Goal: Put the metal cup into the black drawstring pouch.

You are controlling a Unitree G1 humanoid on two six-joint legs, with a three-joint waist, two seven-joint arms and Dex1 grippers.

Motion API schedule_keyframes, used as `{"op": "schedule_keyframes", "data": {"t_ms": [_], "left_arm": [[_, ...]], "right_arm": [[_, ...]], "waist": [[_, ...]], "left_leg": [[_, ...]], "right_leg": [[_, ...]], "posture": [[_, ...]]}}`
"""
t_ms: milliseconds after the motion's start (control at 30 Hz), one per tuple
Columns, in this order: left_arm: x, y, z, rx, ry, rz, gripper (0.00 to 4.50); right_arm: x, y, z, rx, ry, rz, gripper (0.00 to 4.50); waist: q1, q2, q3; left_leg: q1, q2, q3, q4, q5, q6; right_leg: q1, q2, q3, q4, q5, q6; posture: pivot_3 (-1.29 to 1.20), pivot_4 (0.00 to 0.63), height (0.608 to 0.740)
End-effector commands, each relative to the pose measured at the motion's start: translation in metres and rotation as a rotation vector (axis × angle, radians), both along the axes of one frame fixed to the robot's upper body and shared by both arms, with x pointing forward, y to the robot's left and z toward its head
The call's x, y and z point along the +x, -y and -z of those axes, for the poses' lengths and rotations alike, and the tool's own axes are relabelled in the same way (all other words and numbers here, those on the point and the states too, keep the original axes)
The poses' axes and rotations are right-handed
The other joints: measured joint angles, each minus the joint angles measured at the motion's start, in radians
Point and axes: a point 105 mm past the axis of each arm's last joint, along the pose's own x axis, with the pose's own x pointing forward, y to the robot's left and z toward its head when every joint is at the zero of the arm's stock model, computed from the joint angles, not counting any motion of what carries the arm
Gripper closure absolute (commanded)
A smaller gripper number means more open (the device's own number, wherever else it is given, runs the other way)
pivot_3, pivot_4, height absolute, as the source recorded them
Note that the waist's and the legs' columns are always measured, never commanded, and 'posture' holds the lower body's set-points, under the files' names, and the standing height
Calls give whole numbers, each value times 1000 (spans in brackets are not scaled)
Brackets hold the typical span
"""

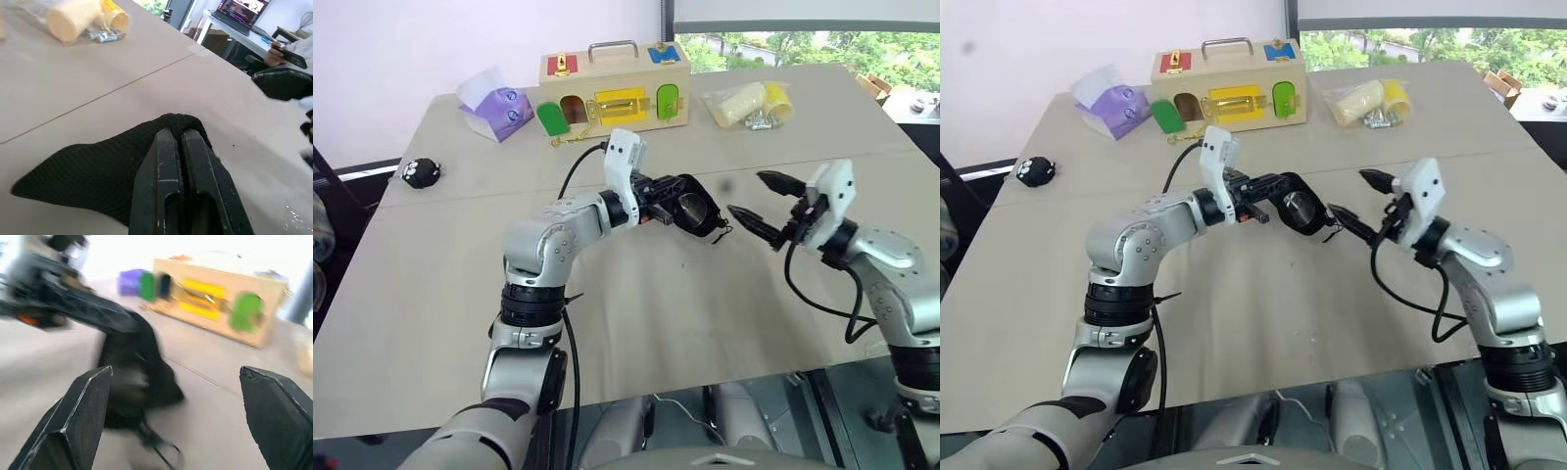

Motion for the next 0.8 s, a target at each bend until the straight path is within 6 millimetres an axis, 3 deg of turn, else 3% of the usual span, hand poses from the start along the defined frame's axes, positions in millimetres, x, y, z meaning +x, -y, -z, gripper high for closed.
{"op": "schedule_keyframes", "data": {"t_ms": [33, 133, 200, 533, 667, 800], "left_arm": [[-2, 1, -11, -15, 47, 10, 4500], [-1, 1, -12, -17, 50, 10, 4500], [-1, 1, -13, -18, 53, 8, 4500], [0, -3, -12, -5, 52, -1, 4500], [0, -4, -12, -4, 51, -3, 4500], [0, -5, -10, -4, 49, -8, 4500]], "right_arm": [[0, 0, 27, -118, -58, -5, 276], [12, -5, 61, -121, -123, 20, 276], [21, -10, 71, -85, -143, 37, 276], [54, -21, 82, 22, -175, 112, 276], [56, -19, 92, -20, -191, 137, 1504], [55, -12, 94, -53, -182, 175, 3635]], "waist": [[2, 0, 0], [-1, -1, 0], [-1, -1, 0], [-1, 0, 0], [-1, 0, 0], [0, 0, 0]], "left_leg": [[0, 0, 0, 0, 0, 0], [0, 0, 1, 0, 0, 0], [1, 0, 1, 0, 0, 0], [0, 0, 0, 2, 0, 0], [0, 0, 1, 2, 0, 0], [0, 0, 0, 4, 0, 0]], "right_leg": [[0, 0, 0, 0, 0, 0], [0, 0, 0, 0, 0, 0], [0, 0, 1, 1, 0, 0], [0, 3, 0, 2, 0, 0], [0, 3, 0, 2, 0, 0], [0, 3, 0, 3, 0, 0]], "posture": [[0, 150, 710], [0, 150, 710], [0, 150, 710], [0, 150, 710], [0, 150, 710], [0, 150, 710]]}}
